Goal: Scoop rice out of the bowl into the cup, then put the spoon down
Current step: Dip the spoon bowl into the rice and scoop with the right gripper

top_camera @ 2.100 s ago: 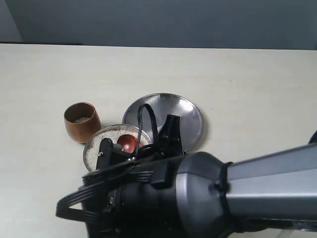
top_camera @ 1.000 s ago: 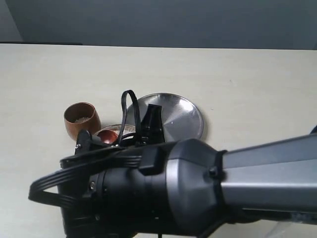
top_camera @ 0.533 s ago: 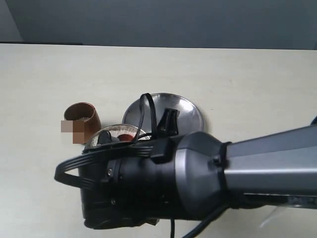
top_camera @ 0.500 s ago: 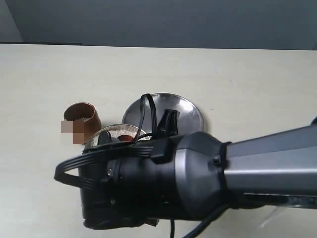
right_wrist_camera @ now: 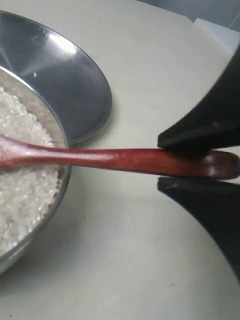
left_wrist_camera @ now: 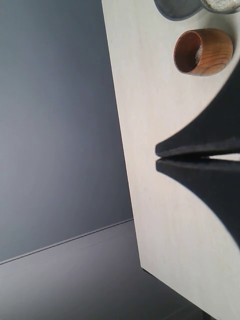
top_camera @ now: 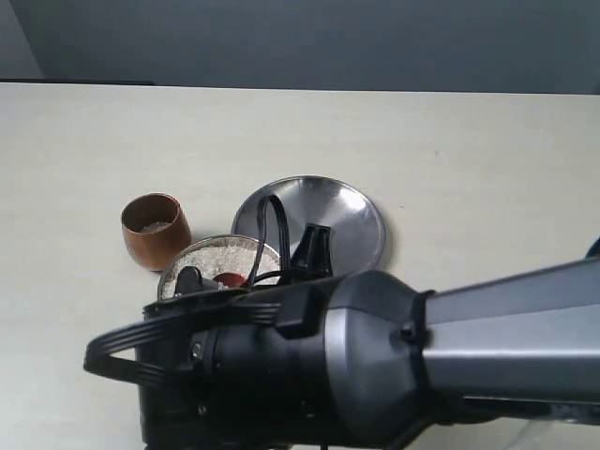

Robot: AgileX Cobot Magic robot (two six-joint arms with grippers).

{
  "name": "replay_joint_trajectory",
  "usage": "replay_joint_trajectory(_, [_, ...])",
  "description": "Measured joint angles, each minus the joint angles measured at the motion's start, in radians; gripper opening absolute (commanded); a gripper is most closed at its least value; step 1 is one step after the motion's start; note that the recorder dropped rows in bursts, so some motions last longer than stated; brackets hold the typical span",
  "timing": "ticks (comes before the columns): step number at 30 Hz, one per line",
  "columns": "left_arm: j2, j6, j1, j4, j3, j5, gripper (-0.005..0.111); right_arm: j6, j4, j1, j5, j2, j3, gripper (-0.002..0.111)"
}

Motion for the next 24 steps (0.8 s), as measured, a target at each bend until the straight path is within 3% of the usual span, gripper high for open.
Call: replay_joint_trajectory(24, [0.0, 0.0, 0.0, 0.0, 0.0, 0.0, 0.0, 0.14, 0.044, 0.0, 0.0, -0.013, 0.0, -0.001])
